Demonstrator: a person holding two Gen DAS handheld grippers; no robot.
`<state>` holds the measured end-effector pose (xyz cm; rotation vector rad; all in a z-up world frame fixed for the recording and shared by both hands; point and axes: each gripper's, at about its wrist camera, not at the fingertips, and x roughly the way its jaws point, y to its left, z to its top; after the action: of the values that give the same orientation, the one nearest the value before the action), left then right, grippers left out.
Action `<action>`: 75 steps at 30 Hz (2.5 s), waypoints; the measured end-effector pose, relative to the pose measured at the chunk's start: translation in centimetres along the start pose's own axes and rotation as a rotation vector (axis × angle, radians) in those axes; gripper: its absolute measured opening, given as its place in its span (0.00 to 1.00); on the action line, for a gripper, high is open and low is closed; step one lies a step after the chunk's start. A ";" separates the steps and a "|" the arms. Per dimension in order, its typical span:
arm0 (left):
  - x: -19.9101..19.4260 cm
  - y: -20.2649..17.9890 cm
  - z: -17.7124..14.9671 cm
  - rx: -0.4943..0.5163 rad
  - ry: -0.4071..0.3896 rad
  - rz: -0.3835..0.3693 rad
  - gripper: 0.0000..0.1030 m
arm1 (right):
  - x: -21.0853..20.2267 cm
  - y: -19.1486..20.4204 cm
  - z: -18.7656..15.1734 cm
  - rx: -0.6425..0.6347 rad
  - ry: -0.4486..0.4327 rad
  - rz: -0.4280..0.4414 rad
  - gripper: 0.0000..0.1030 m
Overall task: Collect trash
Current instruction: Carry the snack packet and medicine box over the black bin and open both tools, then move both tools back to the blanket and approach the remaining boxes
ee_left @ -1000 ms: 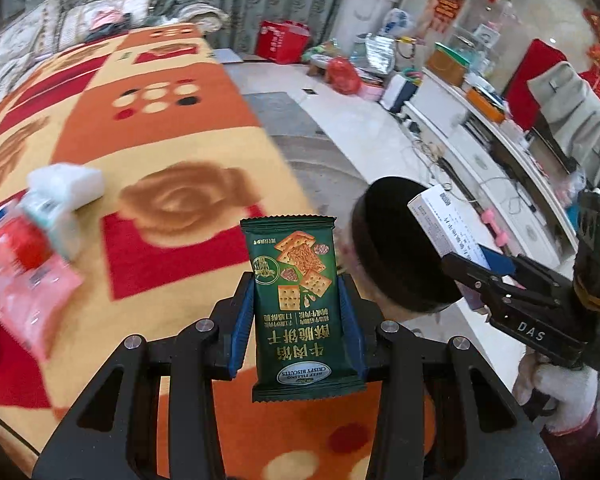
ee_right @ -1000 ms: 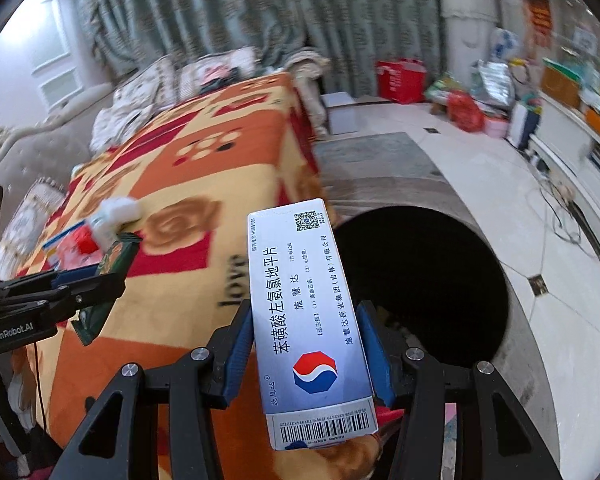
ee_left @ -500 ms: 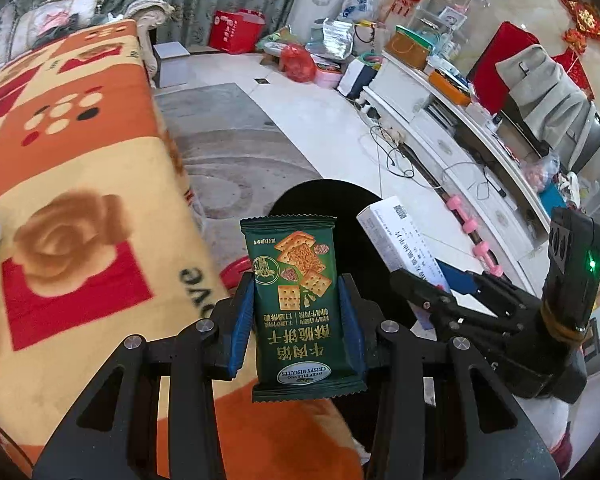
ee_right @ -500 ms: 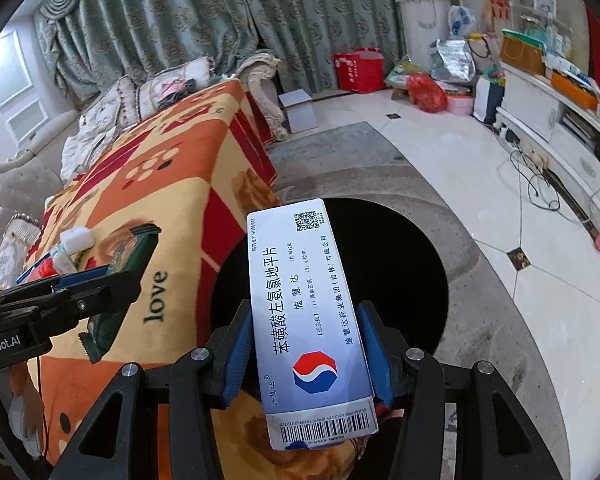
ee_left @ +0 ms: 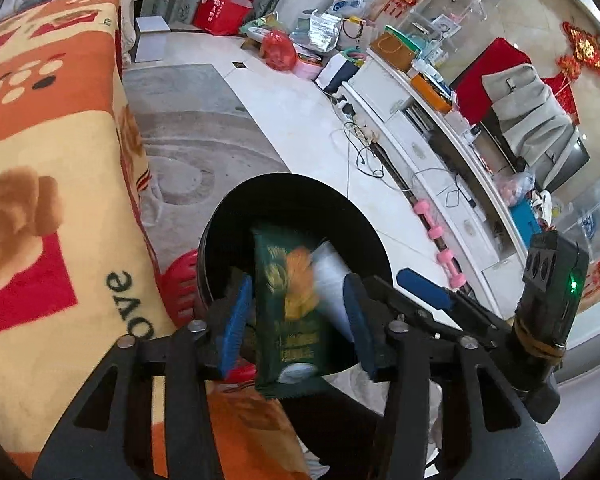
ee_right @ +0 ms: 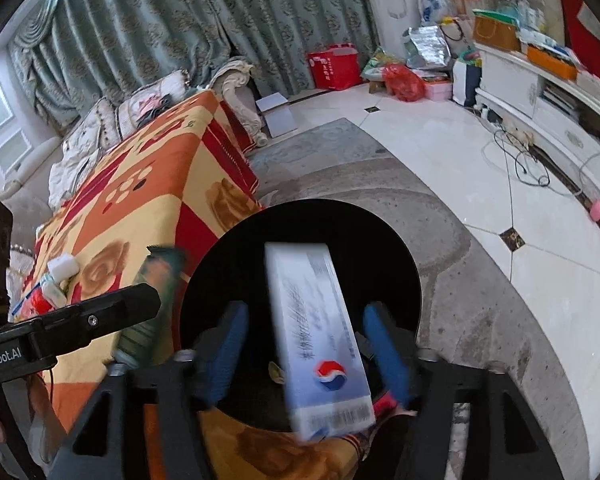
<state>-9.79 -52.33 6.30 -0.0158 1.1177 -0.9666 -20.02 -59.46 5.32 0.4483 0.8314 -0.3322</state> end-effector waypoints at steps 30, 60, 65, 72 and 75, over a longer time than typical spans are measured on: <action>-9.5 7.7 -5.1 -0.025 -0.122 0.326 0.51 | 0.9 9.1 -2.3 -0.129 0.074 0.077 0.67; -25.0 29.7 -13.1 -0.353 -0.222 0.740 0.51 | 6.9 30.6 -7.6 -0.390 0.277 0.307 0.78; -23.4 31.9 -12.7 -0.367 -0.158 0.706 0.51 | 7.7 32.9 -7.6 -0.378 0.297 0.346 0.82; -24.3 32.4 -13.5 -0.369 -0.164 0.604 0.30 | 9.4 36.3 -7.8 -0.310 0.327 0.420 0.87; -25.4 31.6 -14.4 -0.355 -0.178 0.591 0.30 | 10.4 38.1 -7.8 -0.279 0.330 0.427 0.90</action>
<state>-2.75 -9.90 3.83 -0.0548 1.0310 -0.2299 -1.17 -24.01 2.31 0.4116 1.0576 0.2586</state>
